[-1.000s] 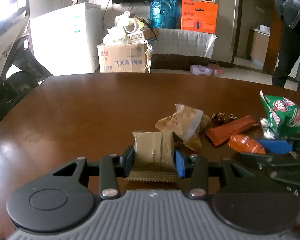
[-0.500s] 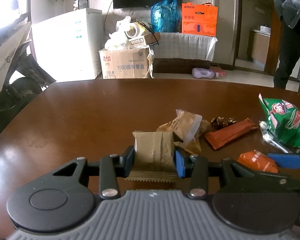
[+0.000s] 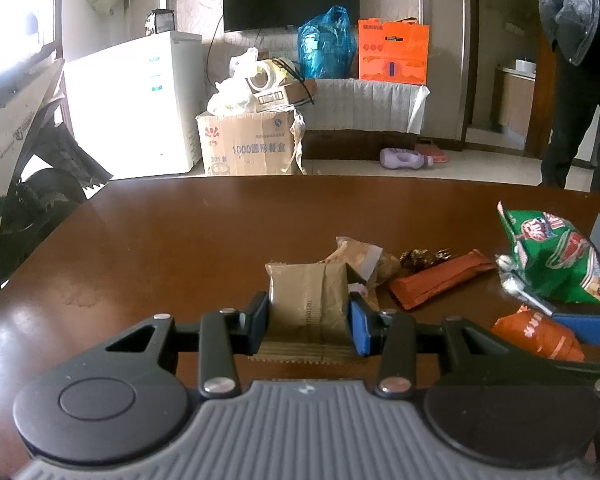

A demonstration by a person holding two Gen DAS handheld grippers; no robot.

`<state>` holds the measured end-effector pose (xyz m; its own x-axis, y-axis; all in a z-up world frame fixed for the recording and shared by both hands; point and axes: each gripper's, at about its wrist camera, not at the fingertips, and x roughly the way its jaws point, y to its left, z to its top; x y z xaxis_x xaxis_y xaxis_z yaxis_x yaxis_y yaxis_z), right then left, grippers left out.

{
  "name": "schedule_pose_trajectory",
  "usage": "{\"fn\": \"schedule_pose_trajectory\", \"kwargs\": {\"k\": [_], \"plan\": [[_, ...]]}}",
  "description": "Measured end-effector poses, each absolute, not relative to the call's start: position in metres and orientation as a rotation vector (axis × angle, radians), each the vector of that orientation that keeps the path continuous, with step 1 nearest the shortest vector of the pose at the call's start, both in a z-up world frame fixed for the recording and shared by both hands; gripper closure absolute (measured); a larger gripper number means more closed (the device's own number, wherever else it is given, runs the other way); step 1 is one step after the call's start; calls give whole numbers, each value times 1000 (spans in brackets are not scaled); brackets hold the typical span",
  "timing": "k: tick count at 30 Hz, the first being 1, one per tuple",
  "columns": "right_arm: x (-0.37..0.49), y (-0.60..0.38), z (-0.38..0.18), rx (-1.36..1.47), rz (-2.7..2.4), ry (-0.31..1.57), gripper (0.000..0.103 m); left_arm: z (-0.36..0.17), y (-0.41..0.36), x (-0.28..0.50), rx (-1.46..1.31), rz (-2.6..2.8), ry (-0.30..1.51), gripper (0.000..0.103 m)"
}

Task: Organize snacks
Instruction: 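Lift the orange bag and tan pastry packet toward the white box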

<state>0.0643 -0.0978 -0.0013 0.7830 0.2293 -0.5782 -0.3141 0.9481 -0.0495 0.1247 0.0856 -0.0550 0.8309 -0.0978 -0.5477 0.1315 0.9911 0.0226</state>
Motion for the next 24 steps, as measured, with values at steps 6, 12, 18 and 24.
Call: {"fn": "schedule_pose_trajectory", "kwargs": {"k": [6,12,18,24], "plan": [[50,-98,9,-145,295,587,68,-47,83,117,64,-129,560,62],[40,-102,13,-152,284,586,68,-44,83,111,63,-127,558,62],[33,-103,20,-156,279,576,68,-41,81,106,60,-139,553,62],[28,-104,22,-159,276,576,68,-40,77,102,61,-143,552,62]]}}
